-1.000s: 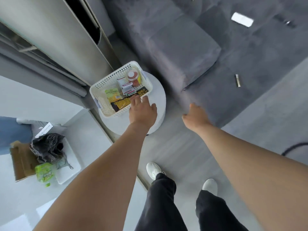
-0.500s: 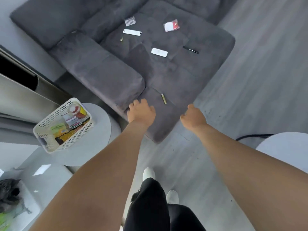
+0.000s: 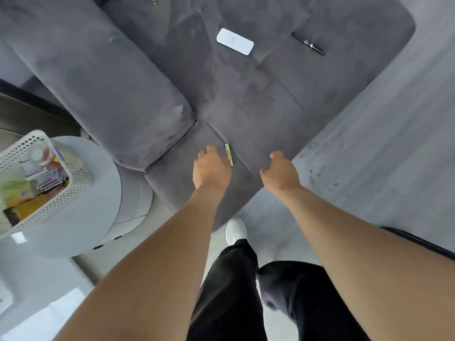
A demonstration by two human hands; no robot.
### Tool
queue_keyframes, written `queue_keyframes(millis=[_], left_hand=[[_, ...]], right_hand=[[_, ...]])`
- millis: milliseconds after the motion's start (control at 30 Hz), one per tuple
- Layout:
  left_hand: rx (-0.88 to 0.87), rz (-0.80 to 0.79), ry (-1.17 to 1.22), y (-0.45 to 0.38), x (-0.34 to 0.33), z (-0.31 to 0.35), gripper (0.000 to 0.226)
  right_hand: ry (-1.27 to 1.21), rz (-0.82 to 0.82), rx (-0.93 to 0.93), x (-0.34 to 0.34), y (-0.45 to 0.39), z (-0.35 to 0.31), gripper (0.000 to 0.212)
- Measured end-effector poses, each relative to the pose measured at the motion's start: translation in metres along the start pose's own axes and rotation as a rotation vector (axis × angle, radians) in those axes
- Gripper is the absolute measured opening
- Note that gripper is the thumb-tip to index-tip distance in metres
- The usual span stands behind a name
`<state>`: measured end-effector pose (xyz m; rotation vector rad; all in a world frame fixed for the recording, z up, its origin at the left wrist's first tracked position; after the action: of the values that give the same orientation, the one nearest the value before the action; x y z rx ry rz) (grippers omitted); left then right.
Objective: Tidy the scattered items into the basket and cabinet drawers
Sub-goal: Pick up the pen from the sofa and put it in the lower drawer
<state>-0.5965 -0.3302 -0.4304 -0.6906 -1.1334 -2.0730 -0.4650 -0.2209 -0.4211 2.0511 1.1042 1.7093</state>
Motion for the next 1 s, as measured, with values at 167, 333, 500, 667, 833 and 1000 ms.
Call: queue_keyframes(millis=[167,333,500,667,833,1000], left_hand=[[0.15,-0.01,0.075,-0.067,-0.074,-0.028,0.055],[0.203,0.038,0.159,-0.106,-0.12,-0.036,0.088],[0.204,0.105,0.127,-0.11,-0.133,-0.038,0.08],[0.183,0.027,0.226,-0.108,-0.122,-0.019,0.053],[0.152,-0.017,0.34,-0.109,-0.093,0.035,0.029],[-0.04,-0.033,0.326,-0.126,-0.059,0.122,0.032]], right_hand=[[0.044,-0.05,0.11,-0.059,-0.089,0.009,0.049],[0.046,-0.086,0.173,-0.093,-0.125,0.034,0.049],[0.073,-0.087,0.131,-0.086,-0.137,0.063,0.051],[0.041,-0.091,0.135,-0.068,-0.143,0.048,0.053],[0.015,-0.064,0.171,-0.021,-0.15,0.013,0.052],[-0.01,0.013,0.159,0.066,-0.174,-0.003,0.055]])
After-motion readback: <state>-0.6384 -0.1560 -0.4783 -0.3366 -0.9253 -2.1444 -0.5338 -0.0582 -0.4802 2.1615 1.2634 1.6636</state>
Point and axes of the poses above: each hand's wrist, its own y-axis away from the middle knuckle, its own x-axis out of the back of the hand, z = x × y, the point moved 3 cm from there along -y, towards the middle knuckle, and after that the axes turned 10 degrees about y, right-handed, at the moved point
